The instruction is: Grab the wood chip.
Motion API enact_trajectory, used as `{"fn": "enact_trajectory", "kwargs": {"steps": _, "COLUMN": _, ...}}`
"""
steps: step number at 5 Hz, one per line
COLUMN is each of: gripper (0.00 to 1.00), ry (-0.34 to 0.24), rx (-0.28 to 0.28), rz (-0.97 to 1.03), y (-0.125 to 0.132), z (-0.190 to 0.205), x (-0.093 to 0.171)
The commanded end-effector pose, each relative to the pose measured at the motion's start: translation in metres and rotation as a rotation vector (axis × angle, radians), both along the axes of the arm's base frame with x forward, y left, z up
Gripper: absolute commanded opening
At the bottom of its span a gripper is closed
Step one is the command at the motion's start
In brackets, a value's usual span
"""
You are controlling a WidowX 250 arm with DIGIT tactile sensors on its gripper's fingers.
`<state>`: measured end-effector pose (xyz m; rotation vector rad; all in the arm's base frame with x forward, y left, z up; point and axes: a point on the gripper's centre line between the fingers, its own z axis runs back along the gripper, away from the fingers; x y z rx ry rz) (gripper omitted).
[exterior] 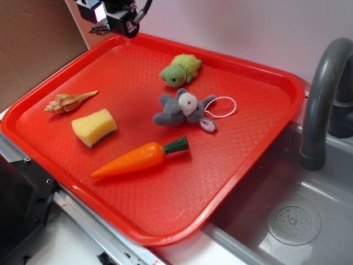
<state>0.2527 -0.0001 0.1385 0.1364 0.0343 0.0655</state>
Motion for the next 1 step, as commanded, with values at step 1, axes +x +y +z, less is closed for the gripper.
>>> {"fn": "enact_trajectory", "kwargs": {"steps": 1, "gripper": 0.00, "ry": -0.106, "rx": -0.074, "rz": -0.218, "y": -0.0068, "z": 0.0612, "x": -0.0050}}
